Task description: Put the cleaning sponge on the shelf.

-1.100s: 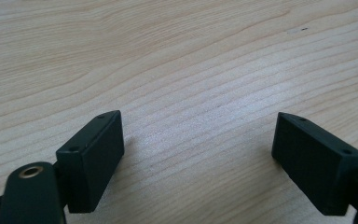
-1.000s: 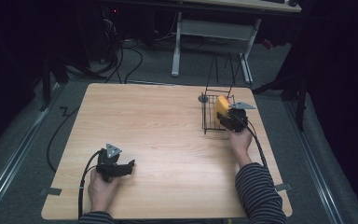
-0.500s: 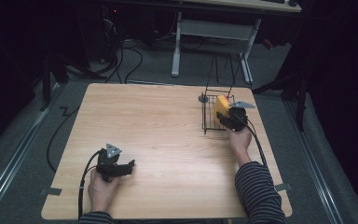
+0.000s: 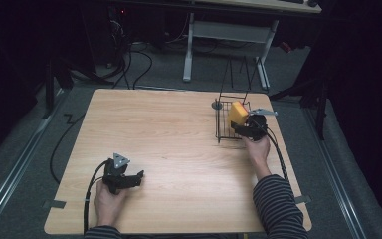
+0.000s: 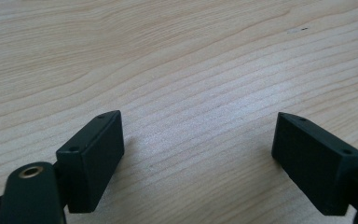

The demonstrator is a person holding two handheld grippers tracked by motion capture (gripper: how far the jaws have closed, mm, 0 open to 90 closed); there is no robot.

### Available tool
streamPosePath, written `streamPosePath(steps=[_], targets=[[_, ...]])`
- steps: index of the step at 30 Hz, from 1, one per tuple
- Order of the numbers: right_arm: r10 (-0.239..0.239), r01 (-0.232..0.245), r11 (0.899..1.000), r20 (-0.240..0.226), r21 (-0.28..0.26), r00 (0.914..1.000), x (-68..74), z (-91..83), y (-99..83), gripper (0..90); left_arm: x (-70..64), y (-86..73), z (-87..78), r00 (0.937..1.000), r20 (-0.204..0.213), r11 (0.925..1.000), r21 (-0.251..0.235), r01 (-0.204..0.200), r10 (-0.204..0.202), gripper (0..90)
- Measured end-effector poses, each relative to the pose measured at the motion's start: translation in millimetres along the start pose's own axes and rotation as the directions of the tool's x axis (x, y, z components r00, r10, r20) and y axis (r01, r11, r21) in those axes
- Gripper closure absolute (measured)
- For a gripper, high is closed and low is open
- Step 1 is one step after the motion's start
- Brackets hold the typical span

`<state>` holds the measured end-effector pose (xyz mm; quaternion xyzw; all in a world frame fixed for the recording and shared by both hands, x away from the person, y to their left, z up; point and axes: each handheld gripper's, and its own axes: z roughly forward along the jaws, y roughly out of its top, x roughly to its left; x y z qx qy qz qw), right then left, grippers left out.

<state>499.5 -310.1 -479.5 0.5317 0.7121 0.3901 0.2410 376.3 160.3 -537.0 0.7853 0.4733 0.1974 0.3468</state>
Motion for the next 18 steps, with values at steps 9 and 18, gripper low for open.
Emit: streamPosePath(steps=[9, 18], targets=[[0.010, -0.010, 1.000, -0.026, -0.018, 0.9996, -0.9, -17.5, 4.2, 30.1, 0.0, 0.1, 0.0, 1.0000, 0.000, 1.0000, 0.000, 0.000, 0.000, 17.4], [0.009, -0.009, 1.000, -0.017, -0.018, 0.9998, 0.7, -28.6, 6.5, 30.1, 0.0, 0.1, 0.0, 1.0000, 0.000, 1.0000, 0.000, -0.001, 0.001, 17.4]])
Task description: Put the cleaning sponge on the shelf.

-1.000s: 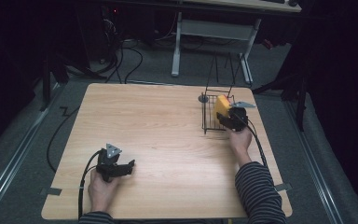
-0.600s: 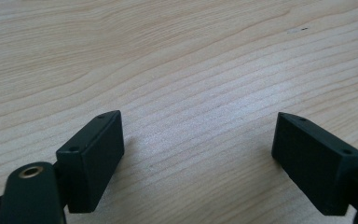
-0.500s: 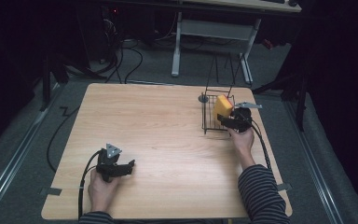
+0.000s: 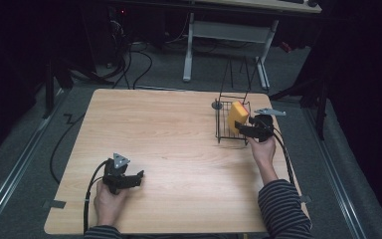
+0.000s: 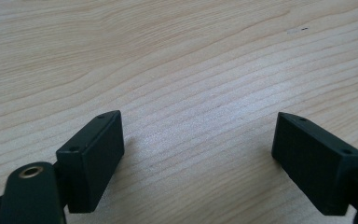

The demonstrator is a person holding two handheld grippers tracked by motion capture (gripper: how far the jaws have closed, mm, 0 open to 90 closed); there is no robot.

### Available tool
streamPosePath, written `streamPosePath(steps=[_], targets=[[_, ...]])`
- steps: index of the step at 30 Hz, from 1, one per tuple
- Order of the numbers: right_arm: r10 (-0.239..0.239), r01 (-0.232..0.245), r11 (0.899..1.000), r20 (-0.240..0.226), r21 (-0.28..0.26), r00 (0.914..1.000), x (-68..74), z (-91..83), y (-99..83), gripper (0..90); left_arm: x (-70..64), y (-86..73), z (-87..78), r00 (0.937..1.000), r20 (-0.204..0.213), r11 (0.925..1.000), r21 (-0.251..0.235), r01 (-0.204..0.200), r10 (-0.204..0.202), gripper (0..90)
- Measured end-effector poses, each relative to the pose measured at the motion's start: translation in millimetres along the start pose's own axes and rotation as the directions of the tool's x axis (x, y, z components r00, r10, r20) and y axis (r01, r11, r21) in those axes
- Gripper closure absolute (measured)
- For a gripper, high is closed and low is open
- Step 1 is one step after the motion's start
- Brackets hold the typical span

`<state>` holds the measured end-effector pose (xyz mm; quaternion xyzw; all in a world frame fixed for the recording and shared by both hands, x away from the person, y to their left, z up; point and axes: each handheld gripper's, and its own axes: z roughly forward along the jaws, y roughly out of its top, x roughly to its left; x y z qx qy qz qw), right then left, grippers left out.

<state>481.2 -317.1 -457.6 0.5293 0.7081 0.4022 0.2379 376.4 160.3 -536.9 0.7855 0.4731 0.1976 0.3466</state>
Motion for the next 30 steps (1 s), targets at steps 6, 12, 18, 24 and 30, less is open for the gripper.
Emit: streamPosePath(steps=[6, 12, 18, 24, 30], targets=[[-0.012, 0.012, 1.000, -0.010, -0.011, 0.9999, 0.5, -10.8, 2.2, 30.1, 0.0, 0.0, 0.0, 1.0000, 0.000, 1.0000, 0.000, 0.000, 0.000, 17.4], [-0.021, 0.021, 1.000, -0.013, -0.010, 0.9997, 2.9, -18.5, 3.8, 30.2, 0.0, -0.1, -0.1, 1.0000, 0.000, 1.0000, 0.000, 0.000, 0.000, 17.4], [-0.029, 0.028, 1.000, -0.015, -0.012, 0.9995, 4.3, -24.1, 4.5, 30.3, 0.0, -0.2, -0.2, 1.0000, 0.001, 1.0000, 0.000, 0.000, 0.000, 17.4], [-0.020, 0.019, 1.000, -0.021, -0.025, 0.9996, 3.8, -32.6, 6.1, 30.7, 0.2, -0.3, -0.5, 1.0000, 0.003, 1.0000, 0.001, -0.003, 0.003, 17.4], [-0.001, 0.001, 1.000, -0.016, -0.021, 0.9999, 3.9, -41.6, 7.2, 31.7, 0.2, -0.3, -0.5, 1.0000, 0.003, 1.0000, 0.002, -0.003, 0.003, 17.4]])
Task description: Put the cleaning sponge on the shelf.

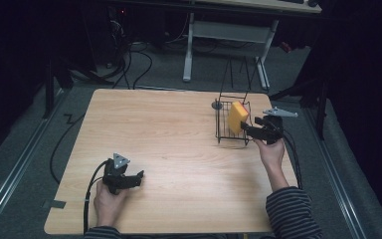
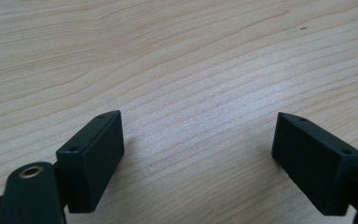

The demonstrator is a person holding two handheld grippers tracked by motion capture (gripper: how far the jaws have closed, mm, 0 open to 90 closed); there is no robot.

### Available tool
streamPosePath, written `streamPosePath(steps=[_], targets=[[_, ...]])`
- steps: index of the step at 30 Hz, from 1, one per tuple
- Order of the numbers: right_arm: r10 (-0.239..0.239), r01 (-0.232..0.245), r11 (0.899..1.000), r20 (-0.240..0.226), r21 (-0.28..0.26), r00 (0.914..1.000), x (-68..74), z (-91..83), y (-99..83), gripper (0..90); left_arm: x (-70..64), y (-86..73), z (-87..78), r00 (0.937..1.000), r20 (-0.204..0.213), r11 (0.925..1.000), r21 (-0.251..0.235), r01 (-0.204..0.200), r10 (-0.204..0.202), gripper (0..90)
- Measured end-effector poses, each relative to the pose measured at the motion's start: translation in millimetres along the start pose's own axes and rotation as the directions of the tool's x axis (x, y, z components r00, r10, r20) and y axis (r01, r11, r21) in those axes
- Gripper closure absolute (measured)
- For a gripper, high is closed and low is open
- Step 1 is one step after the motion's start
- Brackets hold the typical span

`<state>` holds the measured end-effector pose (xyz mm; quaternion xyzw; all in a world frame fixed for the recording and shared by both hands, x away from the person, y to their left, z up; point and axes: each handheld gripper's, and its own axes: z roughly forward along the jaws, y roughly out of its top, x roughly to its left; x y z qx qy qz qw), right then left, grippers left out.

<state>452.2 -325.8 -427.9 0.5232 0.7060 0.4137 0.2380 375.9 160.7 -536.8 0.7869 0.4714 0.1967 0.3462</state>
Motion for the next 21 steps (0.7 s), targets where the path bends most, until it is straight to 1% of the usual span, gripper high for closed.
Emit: streamPosePath(steps=[2, 5, 8, 10, 12, 14, 15, 16, 17, 18, 19, 21], targets=[[0.003, -0.003, 1.000, 0.009, -0.005, 1.0000, 0.4, -5.1, -0.3, 32.2, 0.0, 0.0, 0.0, 1.0000, 0.000, 1.0000, 0.000, -0.001, 0.001, 17.4], [0.007, -0.007, 1.000, 0.008, -0.007, 0.9999, 1.6, -8.3, 0.0, 32.4, 0.0, 0.0, -0.1, 1.0000, 0.000, 1.0000, 0.000, -0.001, 0.001, 17.4], [-0.010, 0.010, 1.000, 0.005, -0.021, 0.9999, 5.8, -16.0, 2.6, 32.8, 0.0, 0.0, -0.1, 1.0000, 0.000, 1.0000, 0.000, -0.001, 0.001, 17.4], [-0.018, 0.018, 0.999, 0.001, -0.045, 0.9998, 6.6, -20.9, 2.2, 34.3, 0.0, 0.0, -0.1, 1.0000, 0.000, 1.0000, 0.000, 0.000, 0.000, 17.4], [-0.006, 0.005, 0.998, -0.004, -0.055, 1.0000, 6.0, -25.5, -0.4, 34.5, 0.0, 0.0, -0.1, 1.0000, 0.001, 1.0000, 0.000, -0.001, 0.001, 17.4], [-0.002, 0.002, 0.999, -0.001, -0.049, 1.0000, 5.8, -27.4, -1.5, 34.4, 0.0, 0.0, -0.1, 1.0000, 0.000, 1.0000, 0.000, -0.001, 0.001, 17.4], [-0.009, 0.009, 0.999, 0.002, -0.047, 1.0000, 5.6, -31.1, -2.9, 34.3, 0.0, 0.0, -0.1, 1.0000, 0.001, 1.0000, 0.000, -0.001, 0.001, 17.4], [-0.009, 0.009, 0.999, 0.002, -0.047, 1.0000, 5.6, -31.1, -2.9, 34.3, 0.0, 0.0, -0.1, 1.0000, 0.001, 1.0000, 0.000, -0.001, 0.001, 17.4], [-0.009, 0.009, 0.999, 0.001, -0.053, 1.0000, 6.5, -36.1, -3.2, 34.2, 0.0, 0.0, -0.1, 1.0000, 0.001, 1.0000, 0.000, -0.001, 0.001, 17.4], [-0.009, 0.009, 0.999, 0.001, -0.053, 1.0000, 6.5, -36.1, -3.2, 34.2, -0.1, 0.0, -0.1, 1.0000, 0.000, 1.0000, 0.000, -0.001, 0.001, 17.4], [-0.018, 0.018, 0.998, -0.003, -0.065, 0.9998, 7.7, -41.1, -3.0, 34.2, 0.0, 0.0, -0.1, 1.0000, 0.000, 1.0000, 0.000, -0.001, 0.001, 17.4], [-0.022, 0.022, 0.997, -0.007, -0.072, 0.9997, 8.6, -43.2, -2.8, 34.2, 0.0, 0.0, -0.1, 1.0000, 0.000, 1.0000, 0.000, -0.001, 0.001, 17.4]])
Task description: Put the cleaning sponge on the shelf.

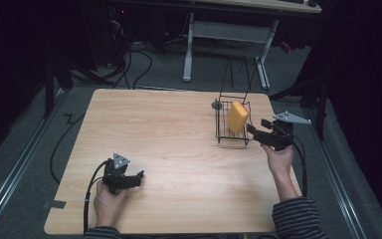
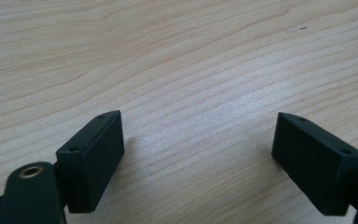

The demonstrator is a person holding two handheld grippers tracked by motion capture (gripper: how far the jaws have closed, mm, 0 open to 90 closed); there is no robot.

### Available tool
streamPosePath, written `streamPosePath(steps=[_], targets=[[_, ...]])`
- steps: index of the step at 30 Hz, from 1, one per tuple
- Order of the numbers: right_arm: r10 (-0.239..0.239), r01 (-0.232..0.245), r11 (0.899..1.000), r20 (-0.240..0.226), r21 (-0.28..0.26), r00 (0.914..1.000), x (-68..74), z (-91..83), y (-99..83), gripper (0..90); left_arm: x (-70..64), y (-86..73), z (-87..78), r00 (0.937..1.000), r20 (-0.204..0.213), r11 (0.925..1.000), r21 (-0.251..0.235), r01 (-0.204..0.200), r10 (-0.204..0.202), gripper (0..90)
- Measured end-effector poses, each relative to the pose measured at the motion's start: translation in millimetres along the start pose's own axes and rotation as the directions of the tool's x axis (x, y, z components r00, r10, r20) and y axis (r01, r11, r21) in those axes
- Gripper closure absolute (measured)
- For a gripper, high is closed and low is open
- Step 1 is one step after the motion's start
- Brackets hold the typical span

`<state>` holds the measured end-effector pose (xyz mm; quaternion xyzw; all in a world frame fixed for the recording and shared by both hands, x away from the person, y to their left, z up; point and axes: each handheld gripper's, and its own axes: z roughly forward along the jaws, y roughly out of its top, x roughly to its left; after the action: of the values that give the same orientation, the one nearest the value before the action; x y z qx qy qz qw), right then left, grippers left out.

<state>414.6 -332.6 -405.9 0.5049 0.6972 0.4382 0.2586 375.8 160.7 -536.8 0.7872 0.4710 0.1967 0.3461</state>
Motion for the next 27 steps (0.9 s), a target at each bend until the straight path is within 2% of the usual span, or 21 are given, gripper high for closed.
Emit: streamPosePath(steps=[7, 9, 10, 14, 20, 27], targets=[[-0.008, 0.007, 1.000, -0.022, -0.027, 0.9997, 6.5, -15.1, 1.3, 34.2, 0.0, 0.0, 0.0, 1.0000, 0.000, 1.0000, 0.000, 0.000, 0.000, 17.4], [-0.012, 0.011, 0.999, -0.024, -0.046, 0.9997, 8.5, -20.6, 0.9, 35.3, 0.0, 0.0, 0.0, 1.0000, 0.000, 1.0000, 0.000, 0.000, 0.000, 17.4], [-0.012, 0.009, 0.997, -0.032, -0.082, 0.9994, 10.1, -28.1, -1.4, 36.6, 0.0, 0.0, 0.0, 1.0000, 0.000, 1.0000, 0.000, 0.000, 0.000, 17.4], [-0.011, 0.008, 0.998, -0.033, -0.069, 0.9994, 9.6, -33.5, -3.8, 36.0, 0.0, 0.0, 0.0, 1.0000, 0.000, 1.0000, 0.000, 0.000, 0.000, 17.4], [0.011, -0.016, 0.997, -0.051, -0.081, 0.9986, 6.7, -42.9, -11.4, 35.9, 0.0, 0.0, 0.0, 1.0000, 0.000, 1.0000, 0.000, 0.000, 0.000, 17.4], [0.008, -0.014, 0.995, -0.066, -0.097, 0.9978, 8.9, -55.9, -20.3, 35.8, 0.0, 0.0, 0.0, 1.0000, 0.000, 1.0000, 0.000, 0.000, 0.000, 17.3]])
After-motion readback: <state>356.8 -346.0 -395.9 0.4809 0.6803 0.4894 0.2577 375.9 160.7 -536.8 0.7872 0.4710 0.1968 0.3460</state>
